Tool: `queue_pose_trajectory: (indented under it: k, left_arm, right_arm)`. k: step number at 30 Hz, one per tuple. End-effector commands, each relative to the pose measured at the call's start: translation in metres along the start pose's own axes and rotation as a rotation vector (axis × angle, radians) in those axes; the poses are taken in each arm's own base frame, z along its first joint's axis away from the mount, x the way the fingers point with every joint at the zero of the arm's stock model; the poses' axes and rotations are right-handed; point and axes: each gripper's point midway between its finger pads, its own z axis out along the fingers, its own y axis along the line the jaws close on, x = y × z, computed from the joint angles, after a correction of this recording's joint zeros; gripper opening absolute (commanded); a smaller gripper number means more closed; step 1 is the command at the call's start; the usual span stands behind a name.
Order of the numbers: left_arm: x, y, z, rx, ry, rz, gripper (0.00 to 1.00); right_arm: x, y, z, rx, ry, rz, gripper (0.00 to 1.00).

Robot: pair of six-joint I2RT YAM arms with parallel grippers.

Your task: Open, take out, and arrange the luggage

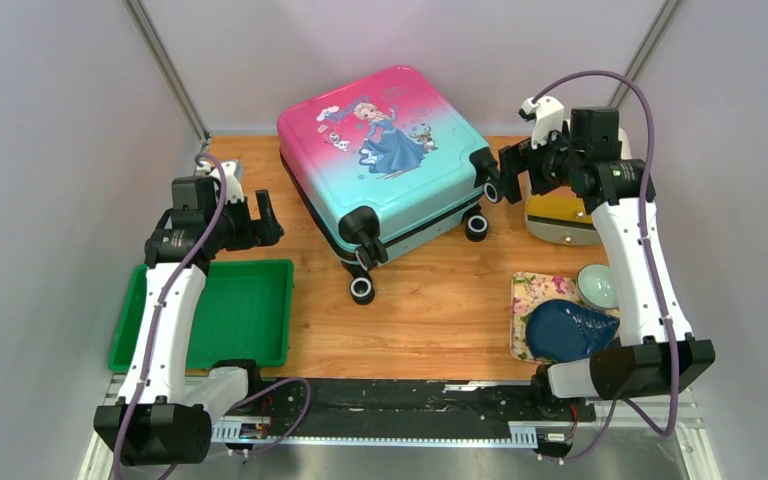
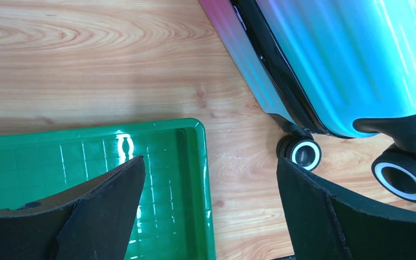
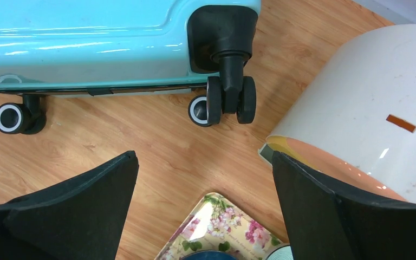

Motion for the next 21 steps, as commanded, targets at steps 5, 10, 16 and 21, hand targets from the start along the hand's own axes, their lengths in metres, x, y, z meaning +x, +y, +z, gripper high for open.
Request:
queue_pose_trajectory:
  k: [5,10,16,21]
  left_arm:
    - [0.0,-0.014,0.001,0.085,-0.016,-0.056,0.99]
    - [-0.001,-0.006,0.005,0.067,-0.019,-0.121,0.99]
    - [0.003,-0.007,0.008,0.105,0.0,-0.176,0.99]
    - [0.013,-0.005,0.014,0.105,0.024,-0.193,0.99]
  right_arm:
    - [-0.01,-0.001,0.022,-0.054,0.052,-0.113,0.98]
    - [-0.004,0.001,0.043,-0.099,0.14,-0.173,0.96]
    - [0.014,-0.009,0.074,-0.123,0.269,-0.221,0.96]
    - [0.023,-0.019,0.093,-0.109,0.31,-0.263,0.97]
